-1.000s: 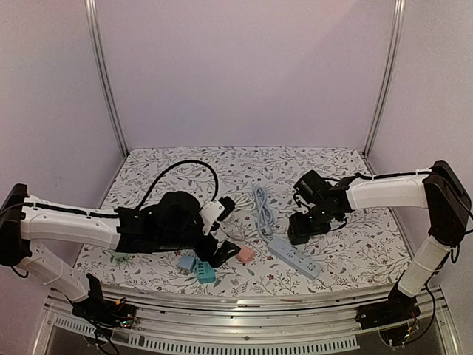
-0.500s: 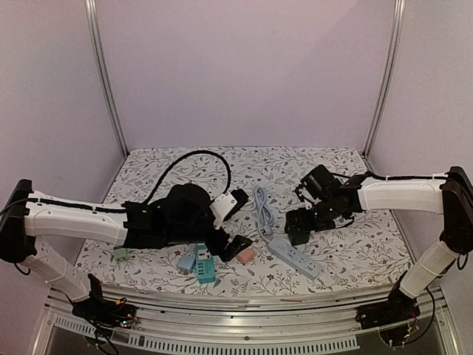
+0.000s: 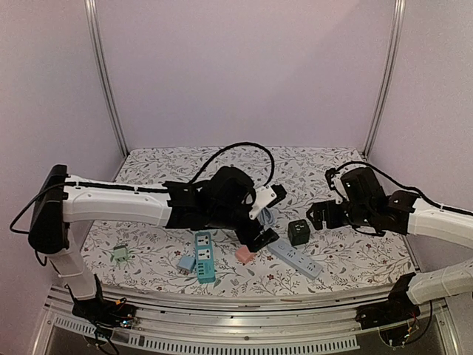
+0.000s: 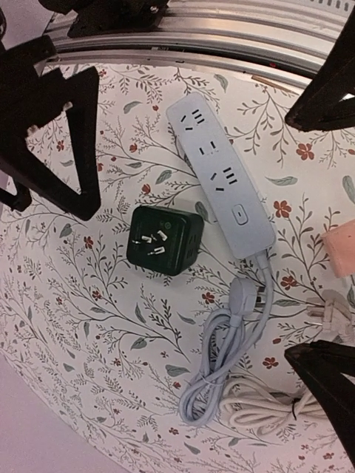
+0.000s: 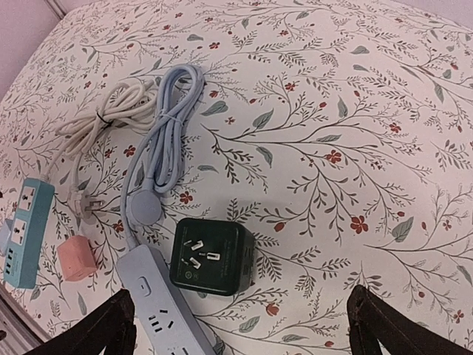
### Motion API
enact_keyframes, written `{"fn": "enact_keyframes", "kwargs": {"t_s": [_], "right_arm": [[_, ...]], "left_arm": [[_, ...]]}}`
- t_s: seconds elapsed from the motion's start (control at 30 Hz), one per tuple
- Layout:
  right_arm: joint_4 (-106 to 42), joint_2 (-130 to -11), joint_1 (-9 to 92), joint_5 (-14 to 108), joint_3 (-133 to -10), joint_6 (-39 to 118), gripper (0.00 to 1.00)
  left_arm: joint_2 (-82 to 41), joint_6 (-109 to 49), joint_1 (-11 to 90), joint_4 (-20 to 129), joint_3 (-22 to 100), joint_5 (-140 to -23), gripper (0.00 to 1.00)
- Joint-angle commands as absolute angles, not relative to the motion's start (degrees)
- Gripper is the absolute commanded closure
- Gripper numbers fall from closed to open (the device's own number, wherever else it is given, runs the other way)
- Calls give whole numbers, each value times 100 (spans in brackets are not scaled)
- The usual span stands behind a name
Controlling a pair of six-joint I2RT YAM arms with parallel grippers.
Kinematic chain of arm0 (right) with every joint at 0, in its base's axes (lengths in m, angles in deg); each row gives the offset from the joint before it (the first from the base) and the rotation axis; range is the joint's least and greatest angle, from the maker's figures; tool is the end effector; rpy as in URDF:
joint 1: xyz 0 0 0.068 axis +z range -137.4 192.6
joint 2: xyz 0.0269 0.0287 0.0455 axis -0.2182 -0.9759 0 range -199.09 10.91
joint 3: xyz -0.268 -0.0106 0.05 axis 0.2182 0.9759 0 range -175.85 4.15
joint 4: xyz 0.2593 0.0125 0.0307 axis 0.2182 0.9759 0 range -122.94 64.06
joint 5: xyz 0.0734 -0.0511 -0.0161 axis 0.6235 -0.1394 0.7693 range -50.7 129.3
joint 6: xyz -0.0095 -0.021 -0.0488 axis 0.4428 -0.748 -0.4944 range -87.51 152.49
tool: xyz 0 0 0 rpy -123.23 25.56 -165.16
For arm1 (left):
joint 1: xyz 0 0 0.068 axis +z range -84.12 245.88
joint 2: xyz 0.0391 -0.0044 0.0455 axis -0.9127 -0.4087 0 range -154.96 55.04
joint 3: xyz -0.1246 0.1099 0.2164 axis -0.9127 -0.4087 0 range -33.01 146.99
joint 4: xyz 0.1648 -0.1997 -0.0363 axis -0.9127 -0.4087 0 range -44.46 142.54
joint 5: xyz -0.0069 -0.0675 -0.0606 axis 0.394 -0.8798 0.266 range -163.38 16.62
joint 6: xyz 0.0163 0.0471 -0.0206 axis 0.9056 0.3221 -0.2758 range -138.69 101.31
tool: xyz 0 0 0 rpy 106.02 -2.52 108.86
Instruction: Insert the plug
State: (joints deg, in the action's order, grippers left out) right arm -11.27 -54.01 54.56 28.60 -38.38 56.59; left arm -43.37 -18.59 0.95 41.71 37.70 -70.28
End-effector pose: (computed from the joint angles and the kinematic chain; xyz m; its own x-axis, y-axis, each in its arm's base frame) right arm 0.1797 0.1527 0.2389 -0.6999 -0.0898 -0.7086 -0.2980 0.9383 0.1754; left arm 0.1667 -0.3518 0.2456 -0.2625 0.5650 -0.7822 0.8870 0.4605 0.0350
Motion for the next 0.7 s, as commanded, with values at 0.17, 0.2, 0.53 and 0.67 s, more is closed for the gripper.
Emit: {"fn": "enact_keyframes", "kwargs": {"t_s": [0.17,0.2,0.53,0.67], "right_arm": [[-876,-4749,5473,1510,-3374,6258,1],[-887,-4620,5469,1556,-3279,6343,1],[-1064,-2959,5478,2195,-2484,6153,1],[-1020,-2344,5476,2364,-2363,6128,1]], "left_arm": [[-5875,-1097,22,2822,5477,-7618,1],[-6028,-995,27,2645,5676,-7659,1],[-7595,-520,374,1573,7806,-8338,1],[-8241,-458,464,1196,8573,-8367,1]]}}
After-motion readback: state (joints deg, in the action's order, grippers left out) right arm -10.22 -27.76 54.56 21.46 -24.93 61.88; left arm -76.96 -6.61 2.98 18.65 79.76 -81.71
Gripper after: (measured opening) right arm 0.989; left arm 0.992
